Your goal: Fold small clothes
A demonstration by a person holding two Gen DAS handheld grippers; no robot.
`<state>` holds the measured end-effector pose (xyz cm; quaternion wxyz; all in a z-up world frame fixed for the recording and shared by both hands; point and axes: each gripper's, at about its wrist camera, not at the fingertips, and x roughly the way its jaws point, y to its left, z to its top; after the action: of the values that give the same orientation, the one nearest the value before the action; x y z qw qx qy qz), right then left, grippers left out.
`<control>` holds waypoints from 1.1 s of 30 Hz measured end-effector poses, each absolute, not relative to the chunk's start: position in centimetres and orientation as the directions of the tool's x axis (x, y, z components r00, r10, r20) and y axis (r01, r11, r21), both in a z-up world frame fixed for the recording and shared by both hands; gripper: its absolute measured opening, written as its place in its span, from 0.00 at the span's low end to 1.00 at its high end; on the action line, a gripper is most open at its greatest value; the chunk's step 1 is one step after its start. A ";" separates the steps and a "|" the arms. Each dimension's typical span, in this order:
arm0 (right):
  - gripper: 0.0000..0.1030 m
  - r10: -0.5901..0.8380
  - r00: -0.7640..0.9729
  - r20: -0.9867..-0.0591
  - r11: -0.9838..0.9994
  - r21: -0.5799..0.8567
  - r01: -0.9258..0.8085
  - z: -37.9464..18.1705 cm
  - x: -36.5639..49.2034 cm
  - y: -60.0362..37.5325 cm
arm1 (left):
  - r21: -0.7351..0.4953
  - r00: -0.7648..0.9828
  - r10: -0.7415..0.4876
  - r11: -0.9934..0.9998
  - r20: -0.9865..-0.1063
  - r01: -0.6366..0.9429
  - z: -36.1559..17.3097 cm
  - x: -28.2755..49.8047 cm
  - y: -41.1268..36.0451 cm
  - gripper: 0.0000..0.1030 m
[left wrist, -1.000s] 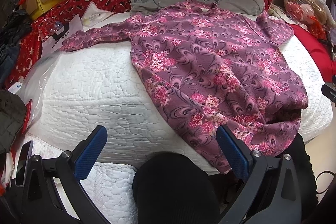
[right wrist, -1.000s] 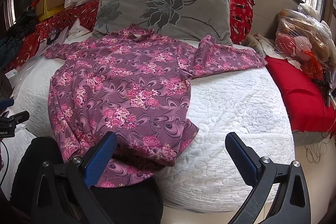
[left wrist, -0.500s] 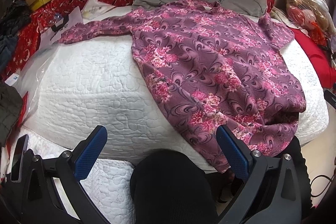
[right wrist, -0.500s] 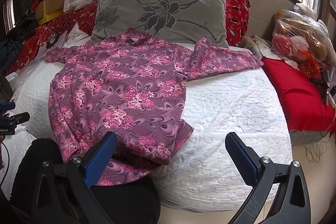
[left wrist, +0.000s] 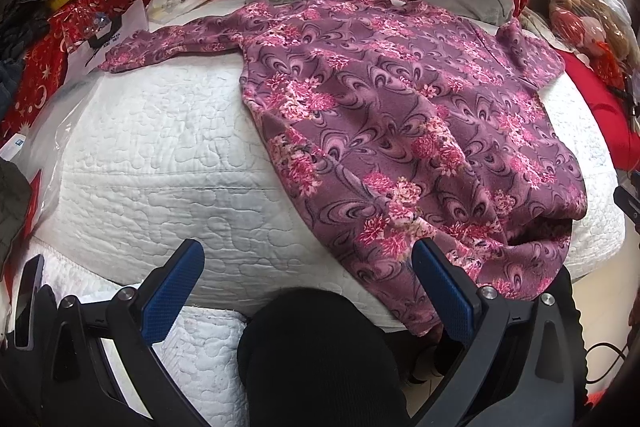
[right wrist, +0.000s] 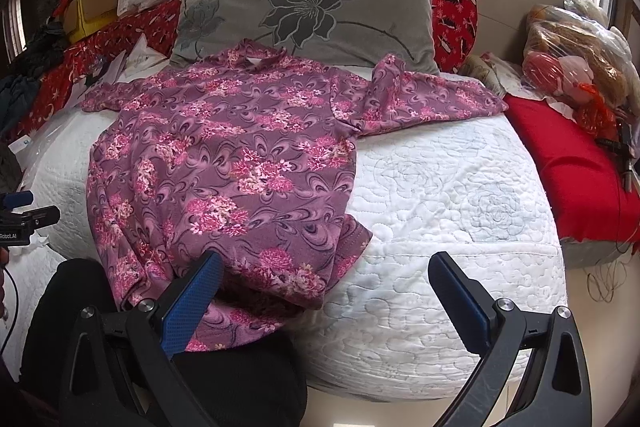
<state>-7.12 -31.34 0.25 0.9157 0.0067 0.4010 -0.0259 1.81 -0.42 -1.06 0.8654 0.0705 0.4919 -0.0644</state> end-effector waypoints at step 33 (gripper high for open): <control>0.04 0.366 0.619 -0.695 0.902 0.429 -0.051 -0.6 -5.4 -36.3 | -0.377 0.098 -0.381 0.925 -0.920 0.056 -1.8 3.8 3.8 0.03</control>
<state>-5.43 -36.26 -0.64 0.8799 0.1873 0.4203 0.1184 3.75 3.76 -1.79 0.7305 -0.1238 0.6548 -0.1496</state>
